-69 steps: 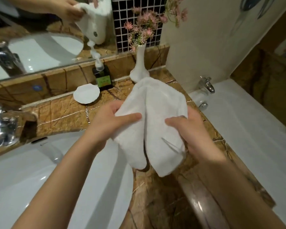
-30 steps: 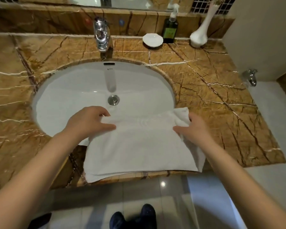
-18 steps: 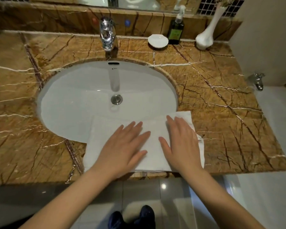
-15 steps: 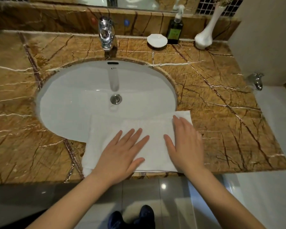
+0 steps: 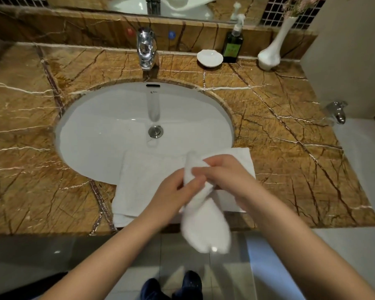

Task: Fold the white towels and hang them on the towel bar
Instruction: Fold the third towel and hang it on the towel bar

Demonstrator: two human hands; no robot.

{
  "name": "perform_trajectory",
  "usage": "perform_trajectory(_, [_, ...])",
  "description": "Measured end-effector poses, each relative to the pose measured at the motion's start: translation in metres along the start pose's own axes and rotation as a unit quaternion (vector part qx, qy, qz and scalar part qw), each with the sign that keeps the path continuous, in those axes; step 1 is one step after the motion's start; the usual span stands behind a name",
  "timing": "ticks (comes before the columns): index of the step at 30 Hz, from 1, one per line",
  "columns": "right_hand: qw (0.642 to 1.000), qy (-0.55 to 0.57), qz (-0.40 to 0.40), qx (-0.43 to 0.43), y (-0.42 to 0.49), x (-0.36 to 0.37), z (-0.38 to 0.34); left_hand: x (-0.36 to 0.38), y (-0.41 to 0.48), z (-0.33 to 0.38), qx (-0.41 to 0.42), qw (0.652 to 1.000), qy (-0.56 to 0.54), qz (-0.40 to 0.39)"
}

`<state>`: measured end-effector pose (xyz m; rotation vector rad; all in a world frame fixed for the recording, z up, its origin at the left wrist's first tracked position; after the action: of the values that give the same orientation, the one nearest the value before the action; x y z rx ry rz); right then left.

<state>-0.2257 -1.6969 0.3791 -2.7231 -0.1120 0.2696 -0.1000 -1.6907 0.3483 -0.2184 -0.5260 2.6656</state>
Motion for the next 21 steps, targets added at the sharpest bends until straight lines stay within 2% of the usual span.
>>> perform_trajectory(2, [0.995, 0.103, 0.0, -0.005, 0.002, 0.021, -0.004, -0.016, -0.003, 0.002, -0.022, 0.997, -0.067, 0.038])
perform_trajectory(3, [0.992, 0.124, 0.018, -0.023, 0.004, 0.026, -0.006, -0.027, -0.006, 0.001, -0.027, 0.997, -0.059, 0.051])
perform_trajectory(4, [0.991, 0.107, 0.049, -0.064, 0.007, 0.027, -0.007, -0.041, -0.009, 0.0, -0.036, 0.997, -0.041, 0.059])
perform_trajectory(6, [0.976, -0.021, 0.134, -0.171, 0.009, 0.026, -0.008, -0.072, -0.015, -0.003, -0.053, 0.996, -0.006, 0.07])
perform_trajectory(7, [0.961, -0.096, 0.148, -0.211, 0.009, 0.031, -0.006, -0.091, -0.019, -0.004, -0.058, 0.995, 0.013, 0.078])
perform_trajectory(8, [0.95, -0.163, 0.133, -0.231, 0.011, 0.041, -0.002, -0.11, -0.024, -0.004, -0.06, 0.993, 0.04, 0.089])
perform_trajectory(10, [0.932, -0.27, 0.038, -0.239, 0.016, 0.072, 0.015, -0.149, -0.034, -0.004, -0.061, 0.985, 0.105, 0.119])
perform_trajectory(13, [0.894, -0.351, -0.064, -0.27, 0.019, 0.123, 0.03, -0.204, -0.048, -0.01, -0.081, 0.969, 0.157, 0.173])
perform_trajectory(17, [0.872, -0.383, -0.064, -0.298, 0.022, 0.172, 0.027, -0.259, -0.054, -0.031, -0.104, 0.953, 0.176, 0.222])
perform_trajectory(21, [0.868, -0.412, -0.067, -0.268, 0.027, 0.211, 0.027, -0.292, -0.051, -0.048, -0.084, 0.948, 0.202, 0.231])
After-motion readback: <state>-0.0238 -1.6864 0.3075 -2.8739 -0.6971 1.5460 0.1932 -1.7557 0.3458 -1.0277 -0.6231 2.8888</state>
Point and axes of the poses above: each hand's wrist, its own y-axis towards the middle knuckle, its own x-axis out of the palm, z = x × y, the point moved 5 cm from there along y, towards the middle knuckle, and after that the axes turned 8 degrees about -x, right-handed, at the moved point
